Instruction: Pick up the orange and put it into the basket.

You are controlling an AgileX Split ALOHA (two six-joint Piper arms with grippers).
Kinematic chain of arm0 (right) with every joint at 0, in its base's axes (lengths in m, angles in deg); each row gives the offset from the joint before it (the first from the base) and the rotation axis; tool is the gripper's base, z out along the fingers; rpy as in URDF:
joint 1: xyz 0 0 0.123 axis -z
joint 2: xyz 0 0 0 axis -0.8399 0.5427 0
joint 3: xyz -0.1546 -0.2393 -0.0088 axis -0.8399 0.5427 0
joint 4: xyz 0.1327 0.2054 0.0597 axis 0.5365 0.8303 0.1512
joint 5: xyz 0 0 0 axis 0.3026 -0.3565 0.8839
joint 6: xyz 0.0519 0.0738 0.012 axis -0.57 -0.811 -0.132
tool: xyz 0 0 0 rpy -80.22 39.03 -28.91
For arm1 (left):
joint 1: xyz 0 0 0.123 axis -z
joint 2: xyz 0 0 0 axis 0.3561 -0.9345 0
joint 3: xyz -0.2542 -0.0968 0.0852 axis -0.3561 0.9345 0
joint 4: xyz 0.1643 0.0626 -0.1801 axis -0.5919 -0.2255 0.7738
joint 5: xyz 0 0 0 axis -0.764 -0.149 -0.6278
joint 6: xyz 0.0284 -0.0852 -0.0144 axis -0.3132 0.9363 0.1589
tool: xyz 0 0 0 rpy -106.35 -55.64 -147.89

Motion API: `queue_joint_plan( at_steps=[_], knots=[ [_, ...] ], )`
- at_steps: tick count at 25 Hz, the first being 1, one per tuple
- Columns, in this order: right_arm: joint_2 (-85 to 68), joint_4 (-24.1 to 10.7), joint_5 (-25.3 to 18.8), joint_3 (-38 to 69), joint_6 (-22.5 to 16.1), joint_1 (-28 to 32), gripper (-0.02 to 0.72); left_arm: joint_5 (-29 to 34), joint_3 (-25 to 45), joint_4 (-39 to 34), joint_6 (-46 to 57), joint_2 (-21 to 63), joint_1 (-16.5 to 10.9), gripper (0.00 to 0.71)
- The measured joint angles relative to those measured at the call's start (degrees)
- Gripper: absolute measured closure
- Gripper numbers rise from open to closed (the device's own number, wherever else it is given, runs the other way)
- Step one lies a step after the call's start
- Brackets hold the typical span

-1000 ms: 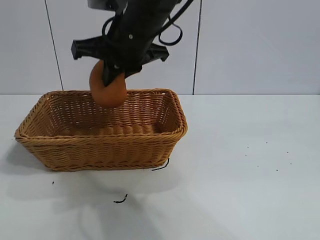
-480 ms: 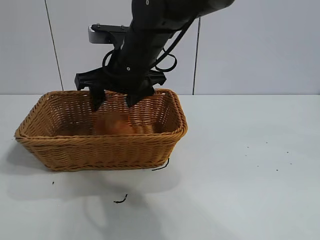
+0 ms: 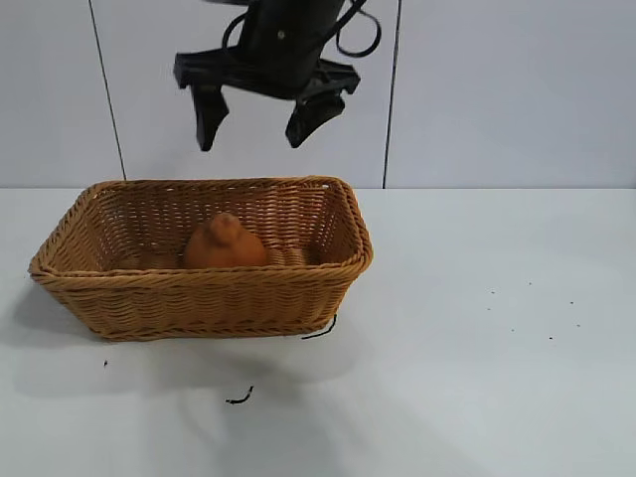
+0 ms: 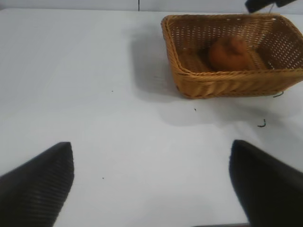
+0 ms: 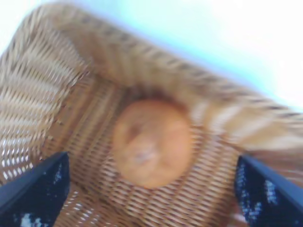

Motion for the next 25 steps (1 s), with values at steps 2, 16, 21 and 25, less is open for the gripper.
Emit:
queue_joint_plan(
  at_steps=[2, 16, 21, 25],
  knots=[
    [0.0, -1.2, -2.1, -0.6, -0.4, 2.6, 0.026, 0.0, 0.0, 0.0, 0.0, 0.0, 0.0, 0.071],
    [0.0, -7.3, -10.7, -0.6, -0.6, 22.8, 0.021, 0.0, 0.0, 0.0, 0.0, 0.0, 0.0, 0.071],
    [0.0, -7.1, -11.8, -0.6, 0.1, 25.7, 0.020, 0.0, 0.0, 0.0, 0.0, 0.0, 0.0, 0.071],
    [-0.1, -6.2, -11.9, -0.6, 0.3, 25.7, 0.020, 0.0, 0.0, 0.0, 0.0, 0.0, 0.0, 0.071]
  ],
)
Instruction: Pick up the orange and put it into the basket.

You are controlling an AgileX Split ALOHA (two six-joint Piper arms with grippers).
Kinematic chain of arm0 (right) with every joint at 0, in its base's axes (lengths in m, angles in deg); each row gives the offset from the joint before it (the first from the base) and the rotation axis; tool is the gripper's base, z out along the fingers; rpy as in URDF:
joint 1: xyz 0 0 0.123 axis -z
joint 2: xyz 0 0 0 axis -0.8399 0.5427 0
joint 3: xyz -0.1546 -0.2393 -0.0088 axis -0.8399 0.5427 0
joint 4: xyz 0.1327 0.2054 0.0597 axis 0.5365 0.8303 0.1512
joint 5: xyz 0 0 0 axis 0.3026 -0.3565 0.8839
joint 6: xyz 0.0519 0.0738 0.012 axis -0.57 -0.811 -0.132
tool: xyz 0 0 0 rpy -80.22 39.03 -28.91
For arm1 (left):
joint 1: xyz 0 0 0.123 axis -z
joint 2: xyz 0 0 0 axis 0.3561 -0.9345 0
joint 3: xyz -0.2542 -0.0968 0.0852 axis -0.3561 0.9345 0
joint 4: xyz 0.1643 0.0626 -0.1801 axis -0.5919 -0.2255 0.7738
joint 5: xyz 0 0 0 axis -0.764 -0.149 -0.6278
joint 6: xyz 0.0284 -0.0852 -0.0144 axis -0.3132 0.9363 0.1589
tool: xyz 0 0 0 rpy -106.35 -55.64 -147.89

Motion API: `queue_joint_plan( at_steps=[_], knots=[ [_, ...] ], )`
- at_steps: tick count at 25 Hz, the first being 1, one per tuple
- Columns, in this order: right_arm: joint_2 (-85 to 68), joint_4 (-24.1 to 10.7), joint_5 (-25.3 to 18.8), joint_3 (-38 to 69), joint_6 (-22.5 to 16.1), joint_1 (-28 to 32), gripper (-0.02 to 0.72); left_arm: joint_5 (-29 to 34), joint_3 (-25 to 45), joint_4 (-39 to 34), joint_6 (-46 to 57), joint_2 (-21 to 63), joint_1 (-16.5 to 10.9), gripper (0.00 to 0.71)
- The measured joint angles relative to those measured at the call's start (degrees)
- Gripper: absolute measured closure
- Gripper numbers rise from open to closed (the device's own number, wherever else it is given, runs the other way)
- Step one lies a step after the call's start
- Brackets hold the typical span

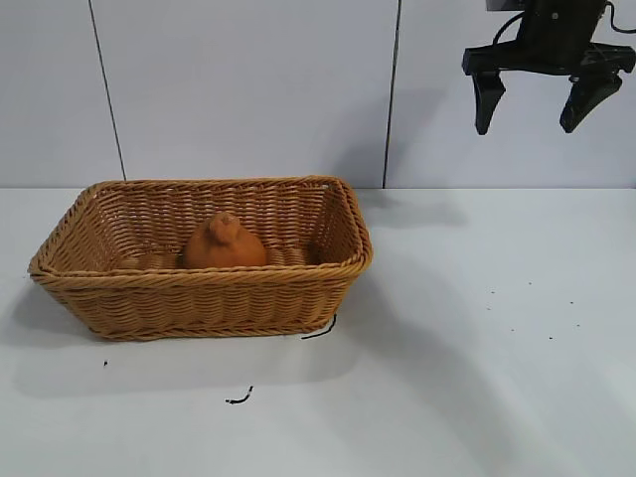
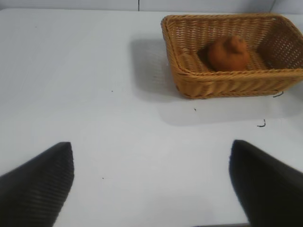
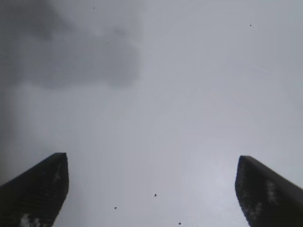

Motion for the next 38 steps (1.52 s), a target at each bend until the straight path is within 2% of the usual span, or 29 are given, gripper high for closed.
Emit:
queue_joint_plan(
  at_steps=[6, 14, 20, 26, 28, 34, 38],
  knots=[
    [-6.0, 1.0, 0.1, 8.5, 0.2, 0.0, 0.020, -0.1, 0.0, 0.0, 0.0, 0.0, 0.0, 0.071],
    [-25.9, 3.0, 0.1, 37.1, 1.8, 0.0, 0.020, -0.1, 0.0, 0.0, 0.0, 0.0, 0.0, 0.071],
    [-44.7, 3.3, 0.0, 58.6, 2.2, 0.0, 0.020, -0.1, 0.0, 0.0, 0.0, 0.0, 0.0, 0.071],
    [-65.3, 3.3, 0.0, 73.6, 2.6, 0.0, 0.020, -0.1, 0.0, 0.0, 0.0, 0.0, 0.0, 0.071],
    [-72.2, 3.3, 1.3, 78.3, 2.8, 0.0, 0.020, -0.1, 0.0, 0.0, 0.0, 0.0, 0.0, 0.071],
    [-94.6, 3.3, 9.6, 91.1, 3.7, 0.0, 0.020, -0.1, 0.0, 0.0, 0.0, 0.0, 0.0, 0.071],
    [-106.3, 3.3, 10.5, 95.0, 5.5, 0.0, 0.020, -0.1, 0.0, 0.0, 0.0, 0.0, 0.0, 0.071]
  ],
)
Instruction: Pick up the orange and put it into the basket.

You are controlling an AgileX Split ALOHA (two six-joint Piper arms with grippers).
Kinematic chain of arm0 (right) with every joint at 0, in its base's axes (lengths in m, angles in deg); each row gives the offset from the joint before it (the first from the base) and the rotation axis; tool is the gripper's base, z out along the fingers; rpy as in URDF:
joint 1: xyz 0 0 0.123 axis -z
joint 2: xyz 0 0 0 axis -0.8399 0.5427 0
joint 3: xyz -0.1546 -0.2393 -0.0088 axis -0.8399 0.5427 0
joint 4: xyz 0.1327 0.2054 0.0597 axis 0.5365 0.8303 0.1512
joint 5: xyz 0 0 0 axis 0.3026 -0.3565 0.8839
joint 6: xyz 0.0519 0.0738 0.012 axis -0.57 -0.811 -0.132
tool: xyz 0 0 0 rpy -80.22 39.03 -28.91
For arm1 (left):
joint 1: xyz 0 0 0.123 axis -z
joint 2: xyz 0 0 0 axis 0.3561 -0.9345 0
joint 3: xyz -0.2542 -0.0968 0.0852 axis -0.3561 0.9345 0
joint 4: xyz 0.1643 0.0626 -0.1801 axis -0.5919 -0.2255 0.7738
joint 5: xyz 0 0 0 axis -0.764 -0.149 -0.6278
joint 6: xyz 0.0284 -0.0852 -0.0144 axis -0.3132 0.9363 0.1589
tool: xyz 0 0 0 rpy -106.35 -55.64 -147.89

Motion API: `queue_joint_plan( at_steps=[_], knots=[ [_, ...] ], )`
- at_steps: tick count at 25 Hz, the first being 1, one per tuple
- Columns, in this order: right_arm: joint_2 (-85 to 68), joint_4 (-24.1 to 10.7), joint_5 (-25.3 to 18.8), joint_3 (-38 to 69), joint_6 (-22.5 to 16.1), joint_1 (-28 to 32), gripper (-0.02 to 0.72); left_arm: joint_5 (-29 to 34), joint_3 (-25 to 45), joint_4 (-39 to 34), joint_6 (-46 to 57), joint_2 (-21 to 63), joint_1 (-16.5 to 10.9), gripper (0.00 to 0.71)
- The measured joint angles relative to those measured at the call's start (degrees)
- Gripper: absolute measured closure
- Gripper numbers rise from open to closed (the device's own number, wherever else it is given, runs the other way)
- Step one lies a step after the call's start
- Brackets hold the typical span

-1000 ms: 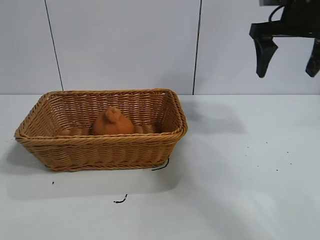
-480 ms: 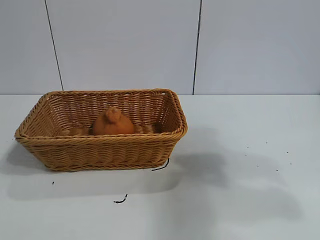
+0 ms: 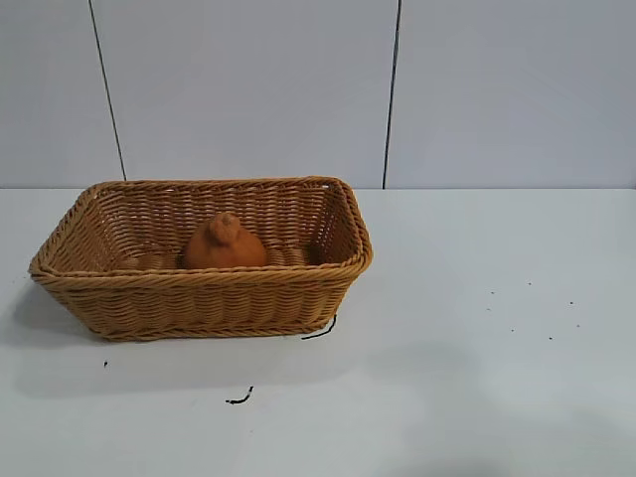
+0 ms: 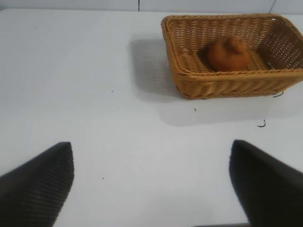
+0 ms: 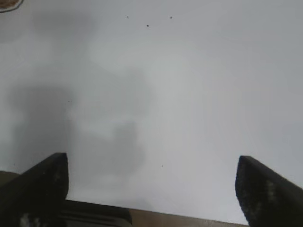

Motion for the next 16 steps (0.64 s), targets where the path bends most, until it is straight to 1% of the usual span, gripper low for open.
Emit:
queue_joint_plan(
  at_steps=[11, 16],
  knots=[
    [-21.3, 0.0, 0.2, 0.1, 0.1, 0.0, 0.020, 0.0, 0.0, 0.0, 0.0, 0.0, 0.0, 0.071],
    [-23.3, 0.0, 0.1, 0.1, 0.1, 0.0, 0.020, 0.0, 0.0, 0.0, 0.0, 0.0, 0.0, 0.071]
  ],
)
